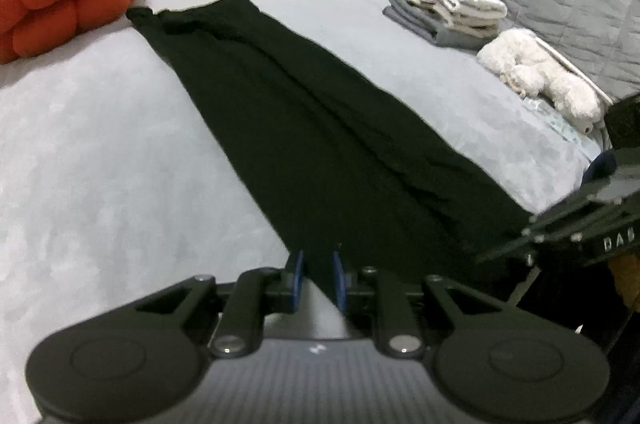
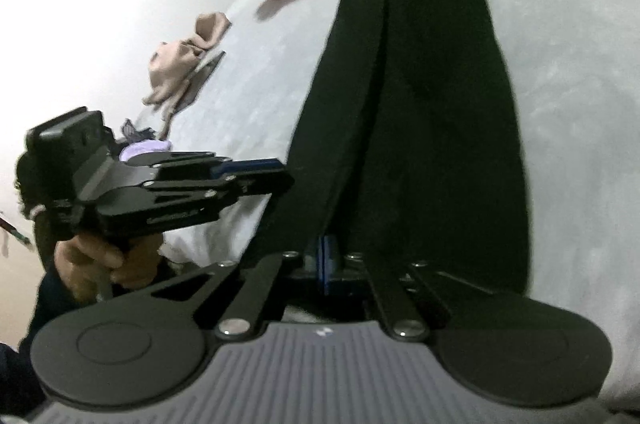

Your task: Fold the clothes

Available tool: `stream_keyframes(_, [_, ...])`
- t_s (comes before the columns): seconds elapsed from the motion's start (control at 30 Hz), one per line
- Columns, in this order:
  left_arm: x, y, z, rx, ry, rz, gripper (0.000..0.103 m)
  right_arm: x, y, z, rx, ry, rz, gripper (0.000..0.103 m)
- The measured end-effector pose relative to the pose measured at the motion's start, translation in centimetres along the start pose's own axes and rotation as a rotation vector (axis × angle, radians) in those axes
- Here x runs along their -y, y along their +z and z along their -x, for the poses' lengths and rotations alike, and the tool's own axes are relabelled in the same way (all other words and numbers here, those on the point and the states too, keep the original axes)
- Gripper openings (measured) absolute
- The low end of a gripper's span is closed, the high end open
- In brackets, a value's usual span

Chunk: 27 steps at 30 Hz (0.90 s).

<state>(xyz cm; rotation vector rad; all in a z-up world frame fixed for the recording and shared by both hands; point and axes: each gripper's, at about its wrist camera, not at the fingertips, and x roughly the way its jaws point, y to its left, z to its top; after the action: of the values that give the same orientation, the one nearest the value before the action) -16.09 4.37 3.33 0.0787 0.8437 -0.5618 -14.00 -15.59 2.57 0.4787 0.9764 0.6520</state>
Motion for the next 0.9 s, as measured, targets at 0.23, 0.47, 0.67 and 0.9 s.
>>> stream_keyframes(0.23, [1.5,-0.4,0.3,0.008,-0.018,-0.064,0.017,0.0,-1.1,0.1,0.025,-0.019,-0.025,0.001])
stream_keyframes(0.47, [2.5,-0.3,1.0,0.035,-0.055,-0.097,0.019,0.5,-1.2,0.0,0.027,-0.038,-0.063,0.002])
stream_keyframes(0.67, [3.4,-1.0,-0.6,-0.036,0.016,-0.165,0.021,1.1,-1.0,-0.2,0.022,-0.067,-0.092,0.001])
stream_keyframes(0.9, [2.6,-0.7,1.8,0.013,0.0,-0.189,0.023,-1.4,0.0,2.2,0.07,-0.078,0.068,0.014])
